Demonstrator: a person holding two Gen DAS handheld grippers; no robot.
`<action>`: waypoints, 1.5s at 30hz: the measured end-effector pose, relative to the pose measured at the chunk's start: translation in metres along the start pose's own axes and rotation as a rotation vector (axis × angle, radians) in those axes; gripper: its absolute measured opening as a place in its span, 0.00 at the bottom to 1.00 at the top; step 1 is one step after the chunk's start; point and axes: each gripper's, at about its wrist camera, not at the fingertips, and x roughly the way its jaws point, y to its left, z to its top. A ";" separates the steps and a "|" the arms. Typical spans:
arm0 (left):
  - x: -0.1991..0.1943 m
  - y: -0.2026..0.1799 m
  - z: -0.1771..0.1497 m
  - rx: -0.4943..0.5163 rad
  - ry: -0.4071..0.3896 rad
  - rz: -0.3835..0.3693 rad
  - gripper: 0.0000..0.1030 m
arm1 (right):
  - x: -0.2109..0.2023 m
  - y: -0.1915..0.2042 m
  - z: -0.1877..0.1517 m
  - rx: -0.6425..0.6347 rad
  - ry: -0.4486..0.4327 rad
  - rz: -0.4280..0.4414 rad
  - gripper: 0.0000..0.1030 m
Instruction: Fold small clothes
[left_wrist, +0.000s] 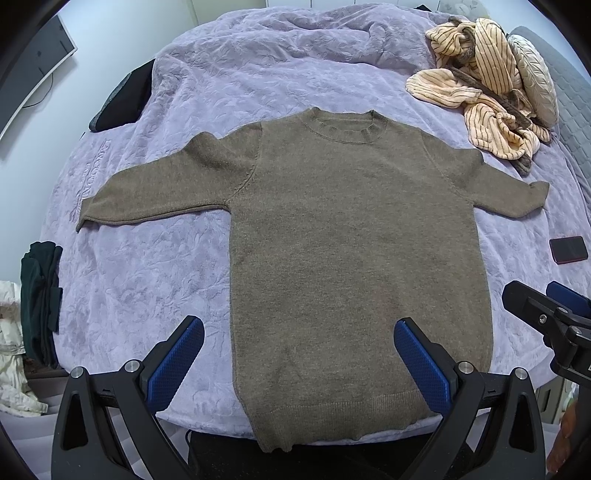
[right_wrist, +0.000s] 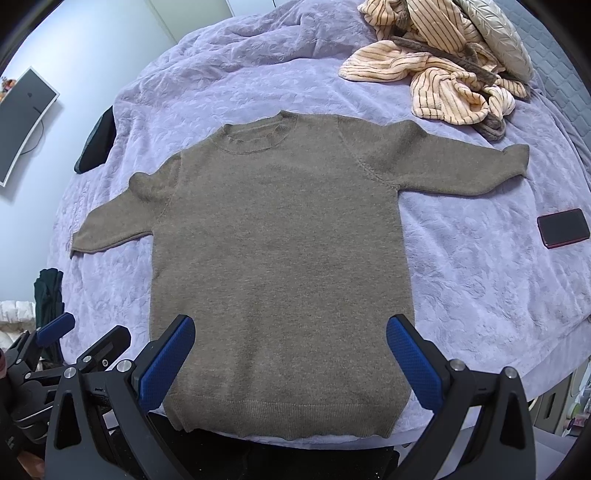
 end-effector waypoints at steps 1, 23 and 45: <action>0.000 -0.001 0.003 -0.002 0.002 0.001 1.00 | 0.000 0.000 0.000 -0.001 0.001 0.001 1.00; -0.007 -0.029 0.017 -0.046 0.018 0.060 1.00 | -0.002 -0.025 0.026 -0.059 0.003 0.046 1.00; -0.005 -0.047 0.009 -0.113 0.061 0.138 1.00 | 0.022 -0.036 0.040 -0.153 0.048 0.115 1.00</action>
